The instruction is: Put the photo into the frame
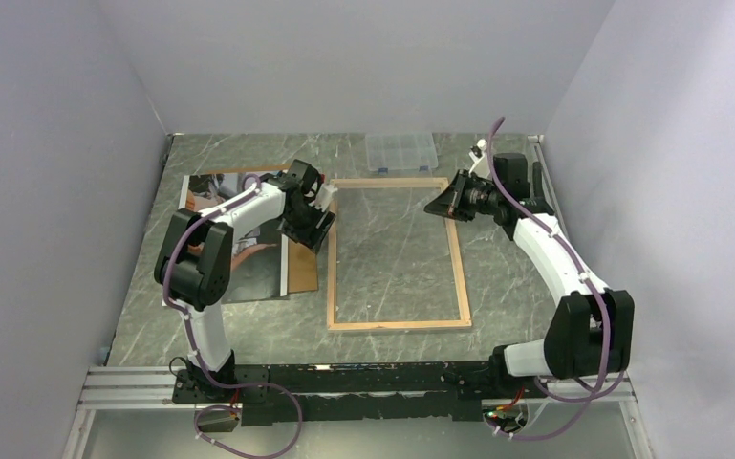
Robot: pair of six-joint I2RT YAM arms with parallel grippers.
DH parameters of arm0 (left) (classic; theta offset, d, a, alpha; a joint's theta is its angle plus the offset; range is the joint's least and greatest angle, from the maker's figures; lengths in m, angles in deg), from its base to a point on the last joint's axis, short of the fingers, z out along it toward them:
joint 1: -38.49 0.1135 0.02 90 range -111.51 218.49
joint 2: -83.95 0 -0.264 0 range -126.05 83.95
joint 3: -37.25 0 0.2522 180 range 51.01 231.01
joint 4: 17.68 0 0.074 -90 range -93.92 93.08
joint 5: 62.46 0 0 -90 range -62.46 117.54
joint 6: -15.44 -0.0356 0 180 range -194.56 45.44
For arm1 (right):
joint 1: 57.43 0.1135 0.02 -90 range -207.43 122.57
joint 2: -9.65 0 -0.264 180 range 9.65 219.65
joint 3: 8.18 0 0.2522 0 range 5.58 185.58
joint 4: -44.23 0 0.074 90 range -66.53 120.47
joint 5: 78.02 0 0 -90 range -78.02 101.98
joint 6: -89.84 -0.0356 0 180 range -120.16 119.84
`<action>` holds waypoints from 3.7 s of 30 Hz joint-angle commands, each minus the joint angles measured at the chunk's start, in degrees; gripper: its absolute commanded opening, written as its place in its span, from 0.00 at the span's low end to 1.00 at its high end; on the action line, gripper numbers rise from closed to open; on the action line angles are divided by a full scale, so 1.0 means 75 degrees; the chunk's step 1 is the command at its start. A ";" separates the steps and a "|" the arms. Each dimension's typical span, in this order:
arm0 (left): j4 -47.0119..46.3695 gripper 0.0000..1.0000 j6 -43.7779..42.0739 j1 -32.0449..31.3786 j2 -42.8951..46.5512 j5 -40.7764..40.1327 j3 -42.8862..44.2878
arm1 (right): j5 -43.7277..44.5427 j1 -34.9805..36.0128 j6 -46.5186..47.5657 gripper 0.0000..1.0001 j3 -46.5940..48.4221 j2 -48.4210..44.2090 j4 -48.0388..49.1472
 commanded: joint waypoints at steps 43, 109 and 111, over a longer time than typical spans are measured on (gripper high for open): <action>-0.0058 0.68 0.0096 0.0874 0.0254 0.0661 0.0049 | -0.0411 -0.0739 -0.0769 0.00 -0.2772 -0.1845 0.0674; -0.0416 0.65 0.0185 0.0169 -0.0831 0.0280 0.0429 | -0.1648 -0.1336 -0.1187 0.00 -0.4239 -0.2126 0.2369; -0.0418 0.65 0.0201 0.0119 -0.0862 0.0257 0.0438 | -0.1654 -0.1340 -0.1168 0.00 -0.4271 -0.2139 0.2390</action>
